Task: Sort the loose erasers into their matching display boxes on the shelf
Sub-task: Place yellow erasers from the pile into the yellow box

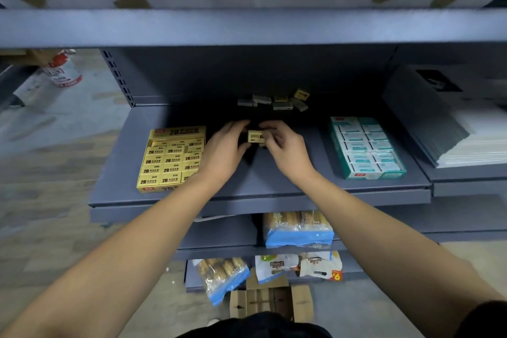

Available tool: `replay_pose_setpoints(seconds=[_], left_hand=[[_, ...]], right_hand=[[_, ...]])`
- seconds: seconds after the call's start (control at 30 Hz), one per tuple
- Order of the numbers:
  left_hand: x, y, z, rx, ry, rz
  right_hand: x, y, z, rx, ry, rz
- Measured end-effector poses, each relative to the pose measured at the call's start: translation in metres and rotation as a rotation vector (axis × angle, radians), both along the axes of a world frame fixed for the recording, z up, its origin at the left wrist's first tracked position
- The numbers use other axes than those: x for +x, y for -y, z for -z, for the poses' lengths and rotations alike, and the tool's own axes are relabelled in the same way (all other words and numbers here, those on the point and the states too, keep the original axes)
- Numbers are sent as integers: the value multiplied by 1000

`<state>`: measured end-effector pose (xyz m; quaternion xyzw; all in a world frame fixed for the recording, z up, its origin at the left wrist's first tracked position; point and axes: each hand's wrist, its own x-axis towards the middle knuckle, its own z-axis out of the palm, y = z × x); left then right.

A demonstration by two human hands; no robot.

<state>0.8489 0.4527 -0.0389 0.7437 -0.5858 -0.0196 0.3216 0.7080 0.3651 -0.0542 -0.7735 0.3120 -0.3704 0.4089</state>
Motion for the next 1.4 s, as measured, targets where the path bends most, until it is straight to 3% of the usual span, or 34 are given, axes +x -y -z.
replay_pose_setpoints(seconds=[0.07,0.2,0.4,0.47,0.57,0.7,0.83,1.03,1.2,1.4], left_hand=[[-2,-2,-1,-15,0,29],[-4,-2,-1,-41,12,51],[-5,1,-2,-60,16,31],[-6,2,-3,-71,15,21],[-6,4,-3,-72,19,13],[-8,6,-2,-53,11,76],[-6,8,-5,-77,18,53],[-5,7,-7,-78,26,56],[2,5,-7,-88,21,40],[23,-17,-9,-82,27,-62]], right_hand=[[-1,-1,-2,107,31,22],[-5,-2,-4,103,10,4],[-10,1,0,-63,-92,-17],[-8,1,1,86,-25,12],[-2,1,-4,503,159,-3],[3,4,-14,741,342,-28],[-2,6,-19,365,140,0],[-4,5,-13,150,65,-46],[-3,5,-12,-338,-46,-56],[24,-2,-13,-383,-50,-75]])
